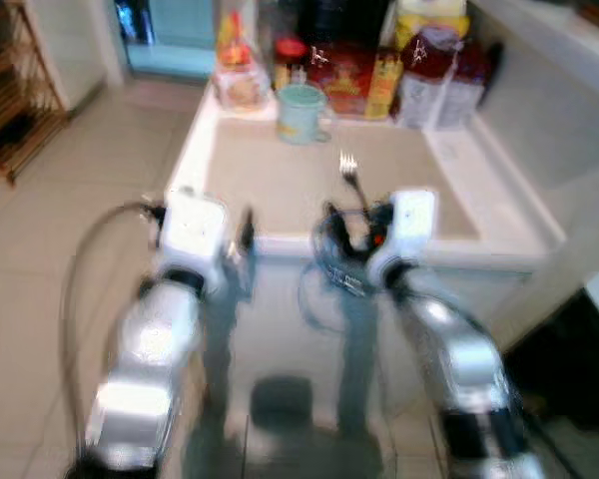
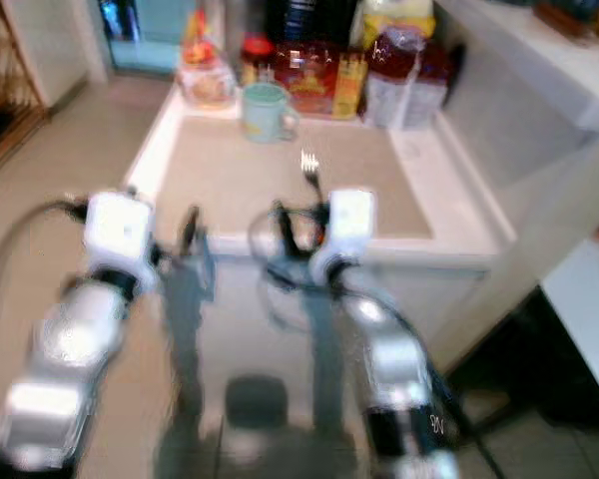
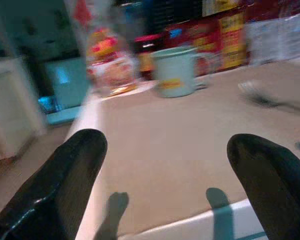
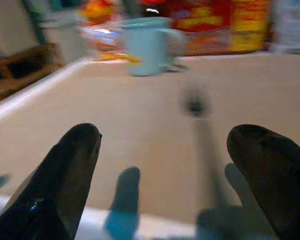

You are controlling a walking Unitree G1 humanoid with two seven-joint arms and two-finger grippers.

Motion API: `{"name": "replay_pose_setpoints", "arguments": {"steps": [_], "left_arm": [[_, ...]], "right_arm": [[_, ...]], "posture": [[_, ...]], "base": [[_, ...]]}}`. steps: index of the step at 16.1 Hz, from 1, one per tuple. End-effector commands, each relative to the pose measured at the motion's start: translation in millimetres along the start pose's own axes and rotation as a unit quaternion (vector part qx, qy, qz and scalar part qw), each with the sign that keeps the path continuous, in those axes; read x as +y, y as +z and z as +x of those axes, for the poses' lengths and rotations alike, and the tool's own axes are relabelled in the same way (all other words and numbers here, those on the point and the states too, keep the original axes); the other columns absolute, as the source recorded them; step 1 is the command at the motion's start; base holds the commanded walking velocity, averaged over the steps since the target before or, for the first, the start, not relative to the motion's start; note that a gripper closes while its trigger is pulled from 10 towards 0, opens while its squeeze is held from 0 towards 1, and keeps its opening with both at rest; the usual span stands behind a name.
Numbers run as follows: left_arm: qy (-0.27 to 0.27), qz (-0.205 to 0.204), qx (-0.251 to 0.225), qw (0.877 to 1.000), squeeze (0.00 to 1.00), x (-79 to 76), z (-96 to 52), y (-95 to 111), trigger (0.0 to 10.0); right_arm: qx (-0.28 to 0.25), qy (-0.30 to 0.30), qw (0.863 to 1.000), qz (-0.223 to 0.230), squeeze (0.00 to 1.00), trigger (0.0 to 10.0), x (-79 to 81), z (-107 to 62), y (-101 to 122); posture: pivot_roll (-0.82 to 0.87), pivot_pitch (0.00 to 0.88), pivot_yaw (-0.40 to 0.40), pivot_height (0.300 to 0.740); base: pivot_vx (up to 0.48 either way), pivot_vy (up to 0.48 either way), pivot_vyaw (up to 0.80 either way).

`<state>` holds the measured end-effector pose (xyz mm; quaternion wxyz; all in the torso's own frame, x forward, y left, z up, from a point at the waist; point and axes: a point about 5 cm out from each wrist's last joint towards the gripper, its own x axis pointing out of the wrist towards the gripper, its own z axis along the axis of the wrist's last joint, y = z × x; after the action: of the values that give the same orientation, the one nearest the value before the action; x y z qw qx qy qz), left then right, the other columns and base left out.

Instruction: Setting the table

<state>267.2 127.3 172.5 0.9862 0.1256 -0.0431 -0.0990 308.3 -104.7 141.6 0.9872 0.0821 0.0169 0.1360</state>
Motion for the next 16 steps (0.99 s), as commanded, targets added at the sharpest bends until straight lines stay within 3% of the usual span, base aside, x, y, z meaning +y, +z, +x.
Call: {"name": "replay_pose_setpoints", "arguments": {"steps": [1, 4, 5, 7, 10, 14, 15, 16], "left_arm": [[0.009, 0.009, -0.002, 1.000, 0.00, 6.0, -0.7, 1.6, 10.0], [0.006, 0.009, 0.002, 1.000, 0.00, 6.0, -1.4, 0.3, 10.0], [-0.019, 0.013, 0.004, 1.000, 0.00, 2.3, -3.5, -0.9, 10.0], [-0.057, 0.020, 0.000, 0.998, 0.00, -4.5, -7.2, -1.9, 10.0], [-0.086, 0.024, -0.005, 0.996, 0.00, -9.8, -9.2, -0.5, 10.0], [-0.104, 0.034, 0.003, 0.994, 0.00, -8.3, -12.6, -2.8, 10.0], [-0.108, 0.035, 0.005, 0.993, 0.00, -8.4, -12.6, -3.3, 10.0], [-0.114, 0.038, 0.005, 0.993, 0.00, -8.8, -12.1, -3.5, 10.0]], "right_arm": [[-0.016, 0.008, 1.000, 0.008, 0.00, 10.0, 7.4, 2.4, 7.8], [-0.023, 0.013, 1.000, 0.001, 0.00, 10.0, 7.2, 4.3, 11.3], [-0.022, 0.022, 1.000, 0.005, 1.00, 10.0, 7.6, 5.7, 13.3], [0.041, 0.017, 0.999, -0.006, 1.00, 10.0, 6.4, 14.2, 4.3], [0.057, -0.001, 0.998, -0.026, 1.00, 10.0, 4.1, 29.1, 10.3], [0.115, -0.016, 0.993, -0.019, 1.00, 10.0, -6.0, 53.0, 13.9], [0.124, -0.019, 0.992, -0.025, 0.88, 10.0, -7.1, 58.0, 12.5], [0.137, -0.029, 0.989, -0.038, 0.00, 10.0, -8.5, 65.4, 11.8]], "posture": [[0.07, 0.000, -0.083, 0.740], [0.07, 0.000, -0.086, 0.740], [0.07, 0.000, -0.086, 0.740], [0.07, 0.000, -0.084, 0.740], [0.08, 0.000, -0.084, 0.740], [0.08, 0.000, -0.087, 0.740], [0.08, 0.000, -0.083, 0.740], [0.09, 0.000, -0.085, 0.740]], "base": [[0.341, 0.000, 0.00], [0.222, 0.000, 0.00], [0.000, 0.000, 0.00], [0.000, 0.000, 0.00], [0.000, 0.000, 0.00], [0.000, 0.000, 0.00], [0.000, 0.000, 0.00], [0.000, 0.000, 0.00]]}}
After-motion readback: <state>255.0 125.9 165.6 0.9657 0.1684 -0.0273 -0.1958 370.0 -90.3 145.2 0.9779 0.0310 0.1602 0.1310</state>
